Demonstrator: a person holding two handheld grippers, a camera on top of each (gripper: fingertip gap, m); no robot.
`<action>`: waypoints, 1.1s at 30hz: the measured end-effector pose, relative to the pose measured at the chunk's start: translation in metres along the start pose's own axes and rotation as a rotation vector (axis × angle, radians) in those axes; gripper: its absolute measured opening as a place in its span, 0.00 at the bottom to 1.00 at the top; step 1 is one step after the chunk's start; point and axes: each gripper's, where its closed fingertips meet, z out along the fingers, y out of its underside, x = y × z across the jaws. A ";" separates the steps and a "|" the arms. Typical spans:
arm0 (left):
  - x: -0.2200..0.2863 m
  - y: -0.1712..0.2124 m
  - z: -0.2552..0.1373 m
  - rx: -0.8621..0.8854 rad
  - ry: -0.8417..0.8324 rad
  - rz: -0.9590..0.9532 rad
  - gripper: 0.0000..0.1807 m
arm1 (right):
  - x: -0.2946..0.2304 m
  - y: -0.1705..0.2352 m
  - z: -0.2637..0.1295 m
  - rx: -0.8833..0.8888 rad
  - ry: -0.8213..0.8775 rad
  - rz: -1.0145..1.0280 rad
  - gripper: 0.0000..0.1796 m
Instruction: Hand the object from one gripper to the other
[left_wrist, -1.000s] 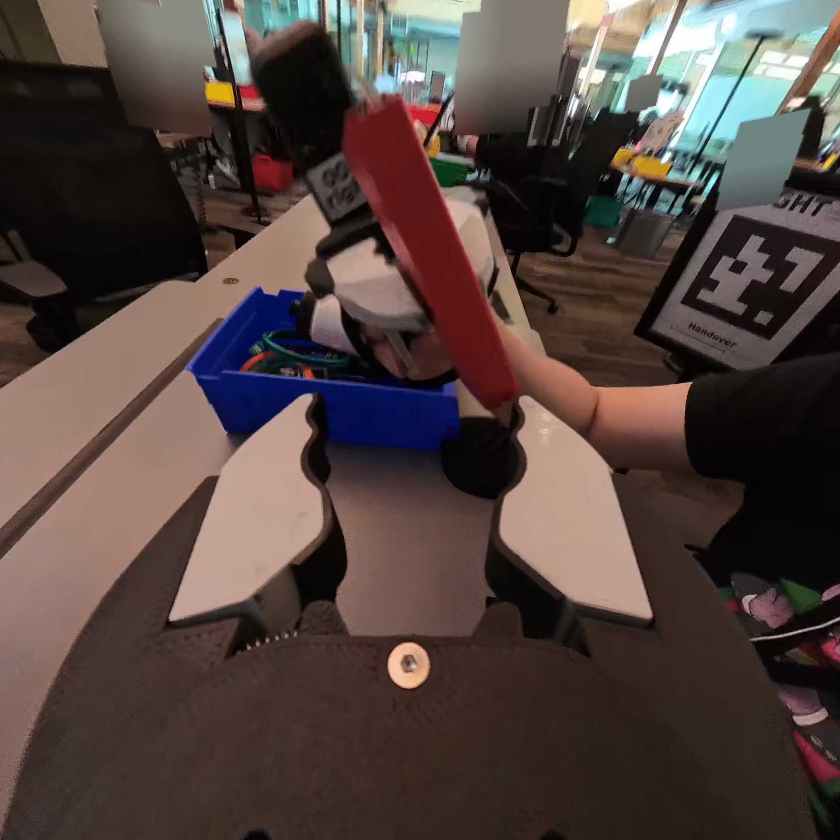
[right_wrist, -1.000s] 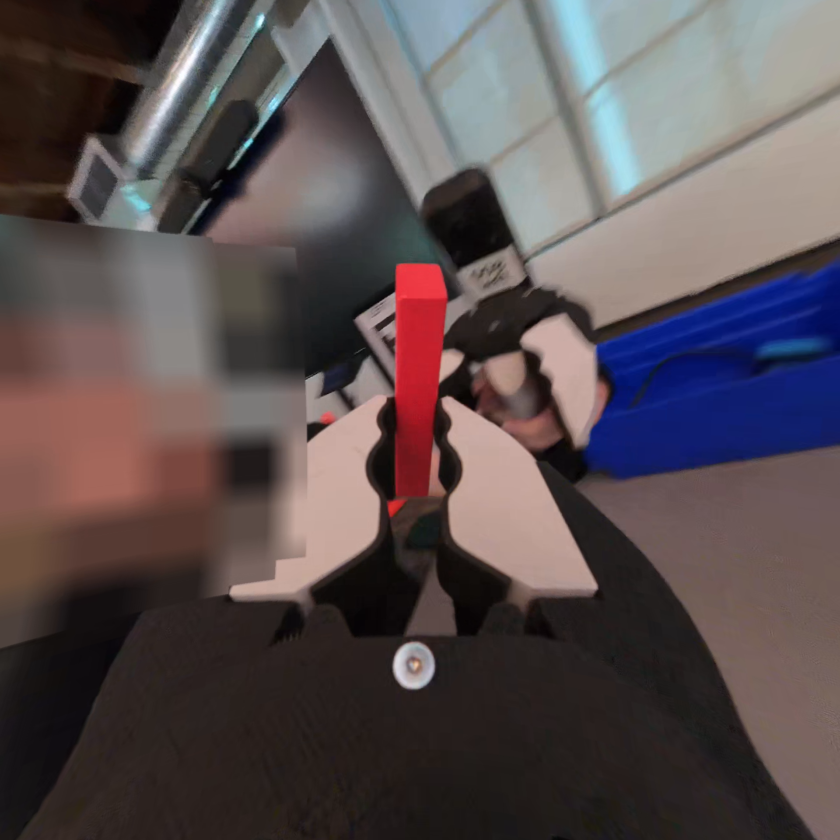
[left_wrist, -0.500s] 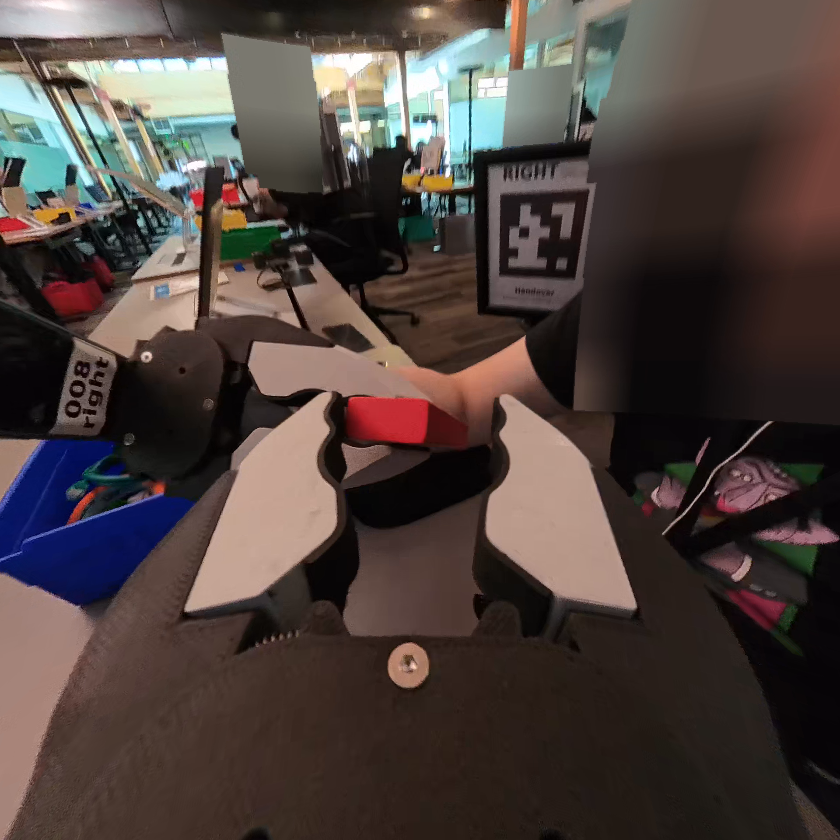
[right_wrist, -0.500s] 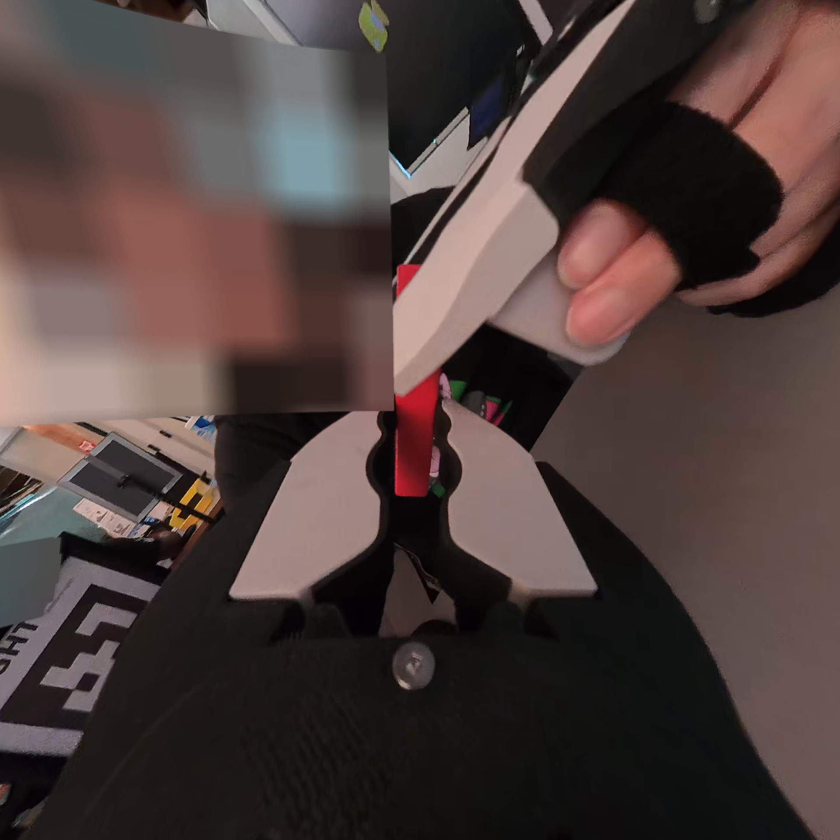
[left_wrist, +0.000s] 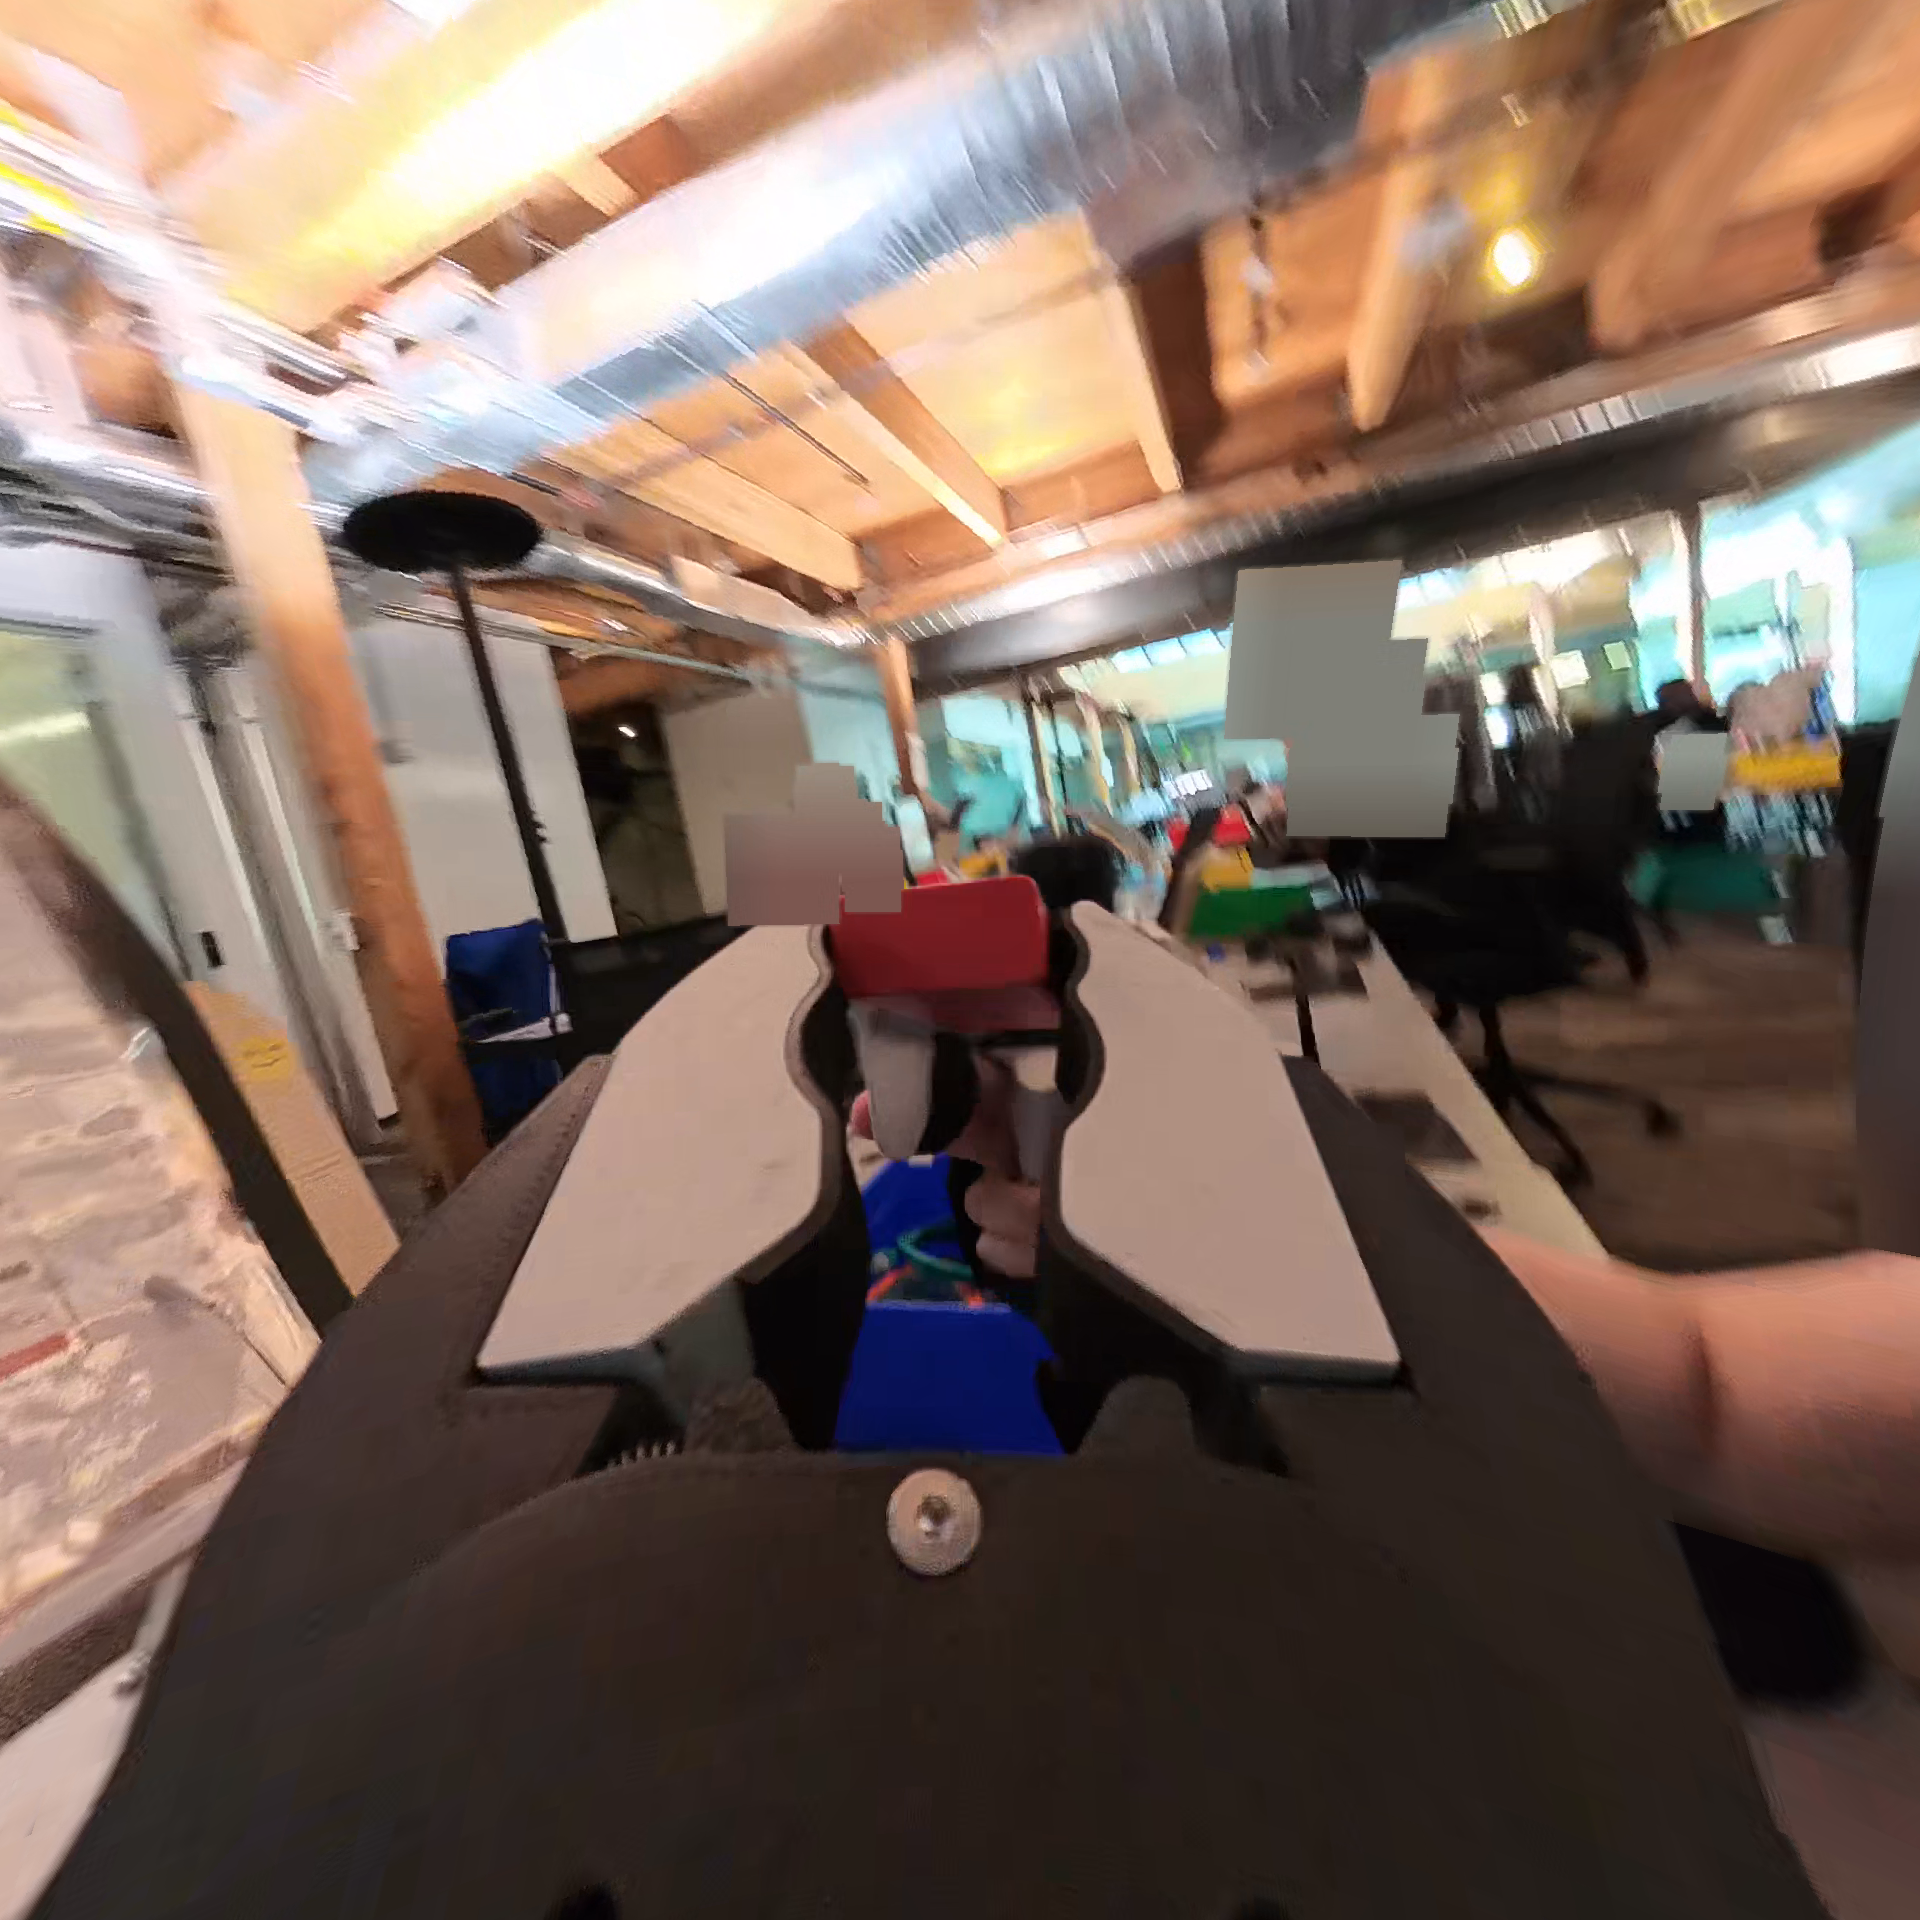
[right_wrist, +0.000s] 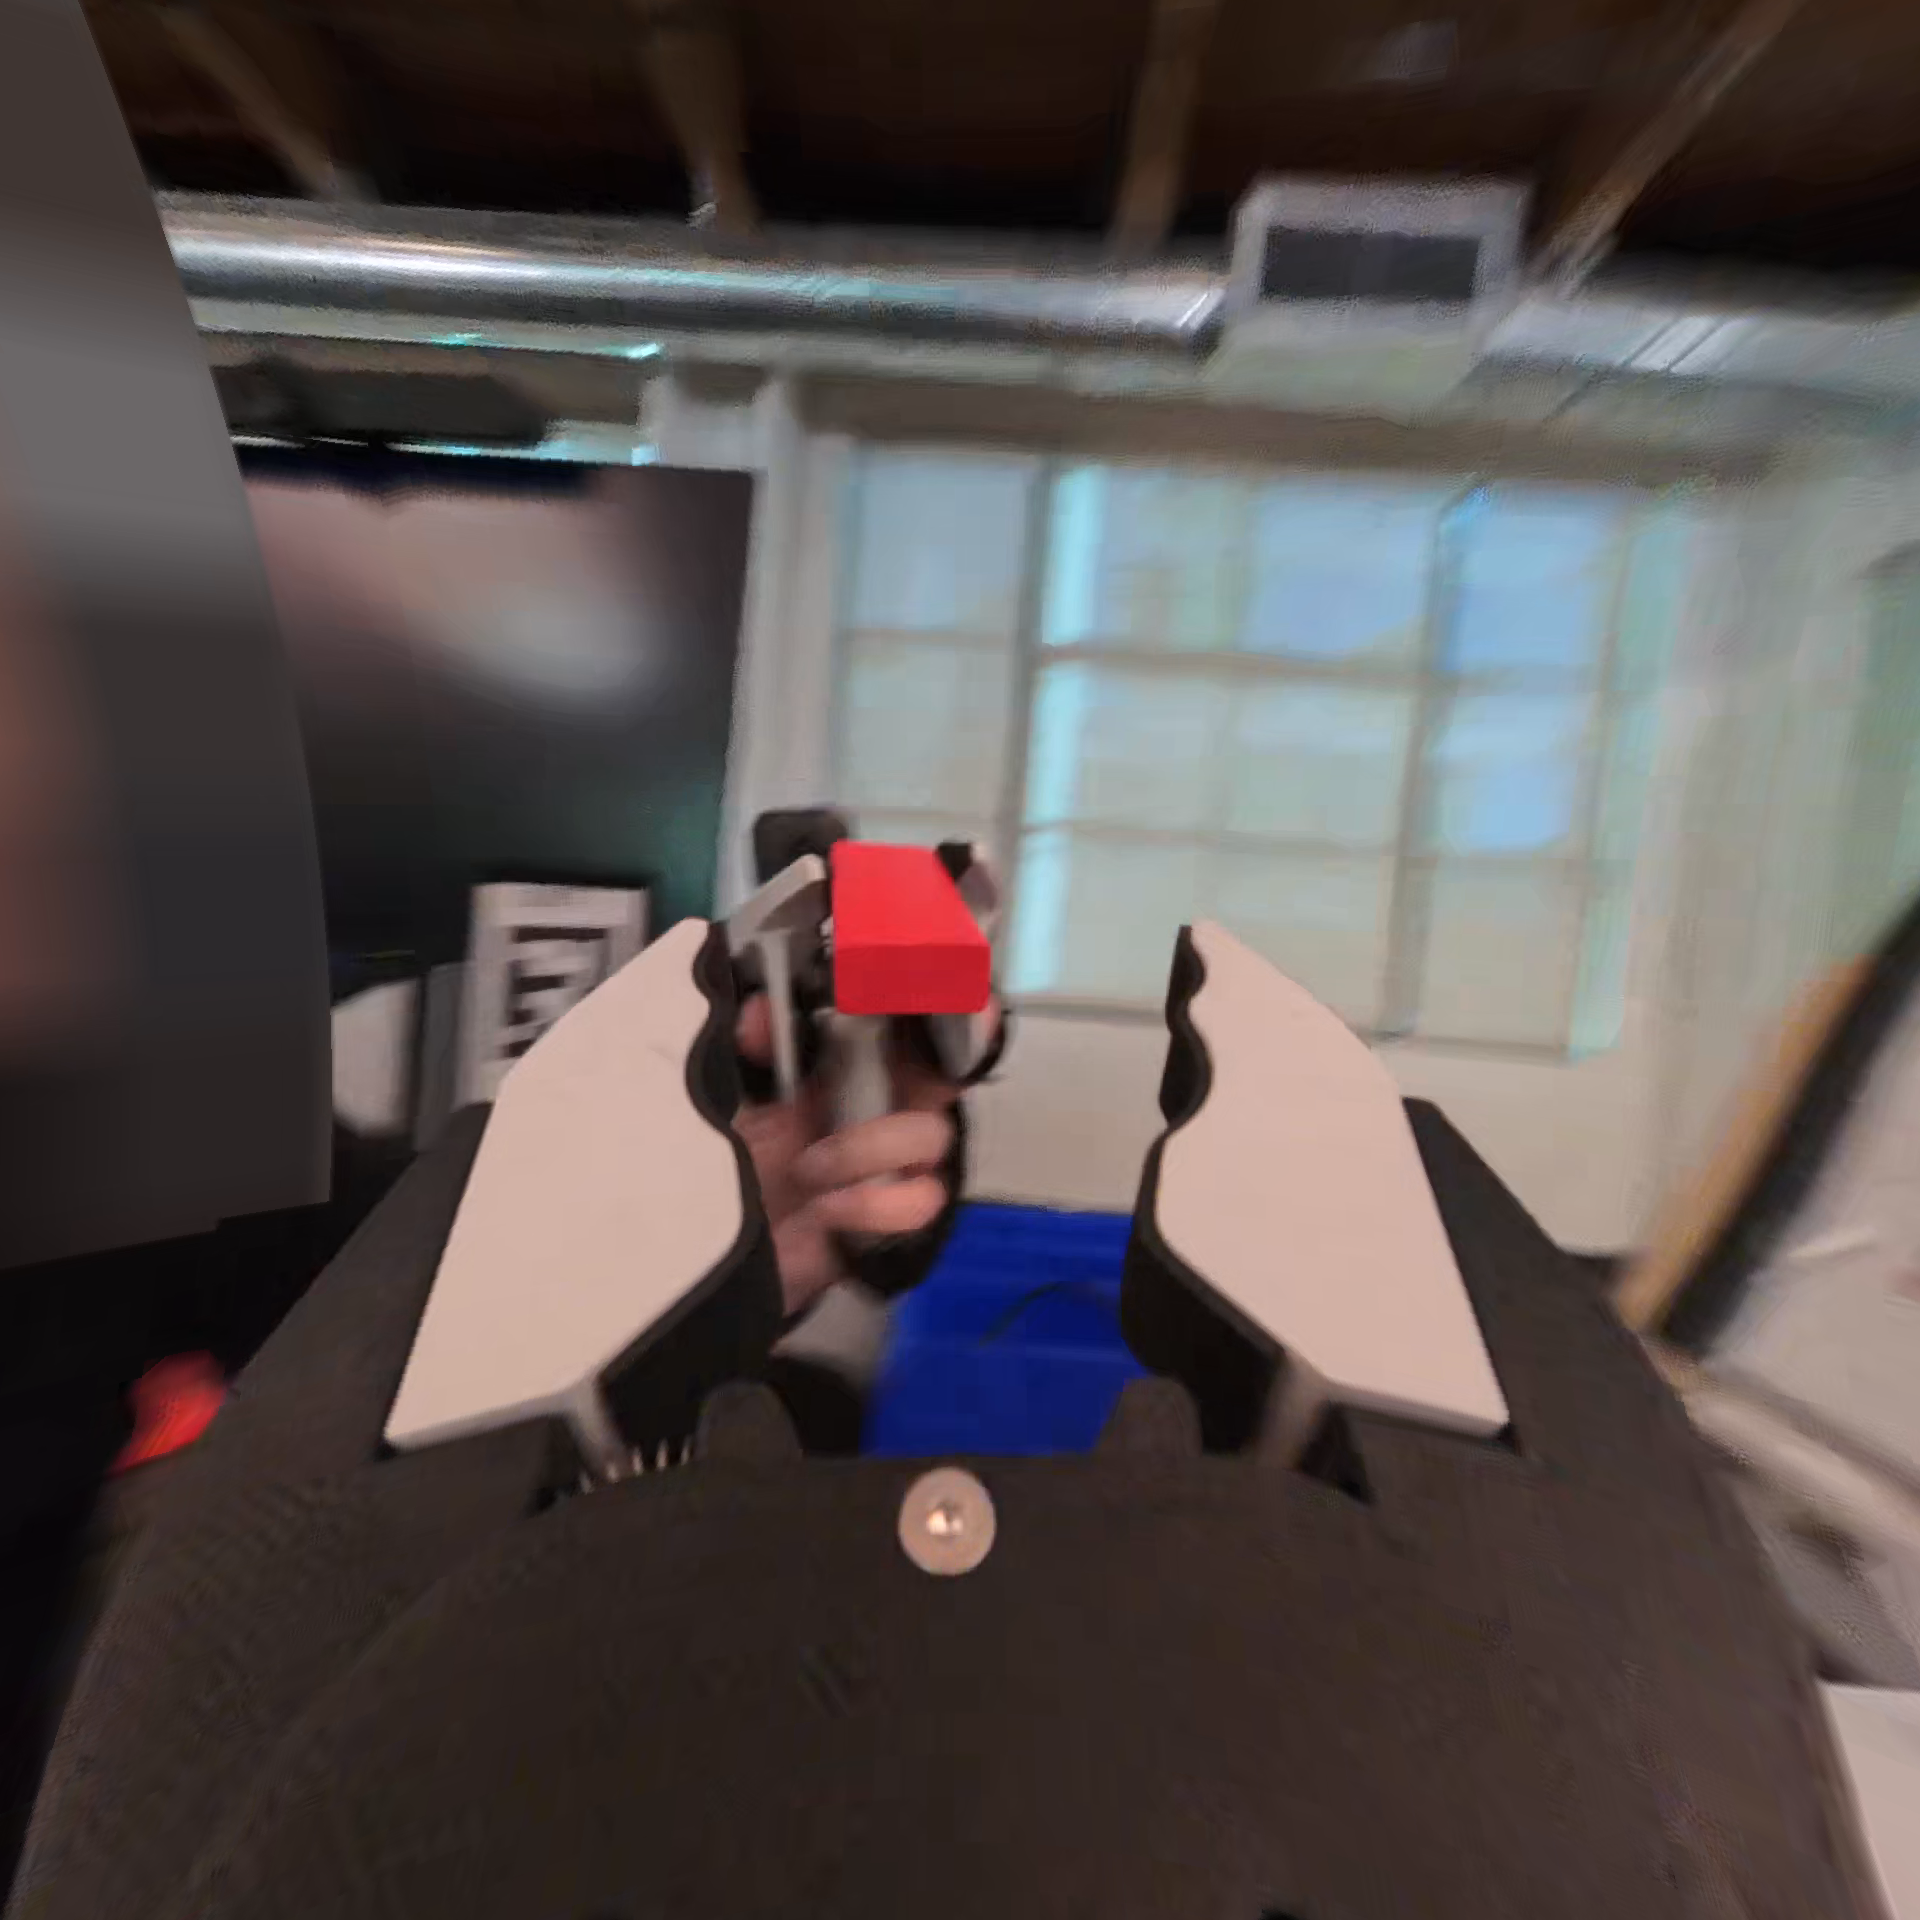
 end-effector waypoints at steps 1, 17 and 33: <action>-0.004 -0.004 -0.002 0.043 -0.026 -0.042 0.20 | 0.001 -0.004 0.001 0.044 0.072 -0.099 0.45; 0.003 0.007 0.003 0.101 -0.091 -0.010 0.23 | -0.002 -0.007 0.018 0.131 0.085 0.338 0.19; -0.021 -0.001 -0.017 -0.330 -0.097 0.157 0.38 | 0.053 0.059 -0.297 -1.275 1.056 0.669 0.19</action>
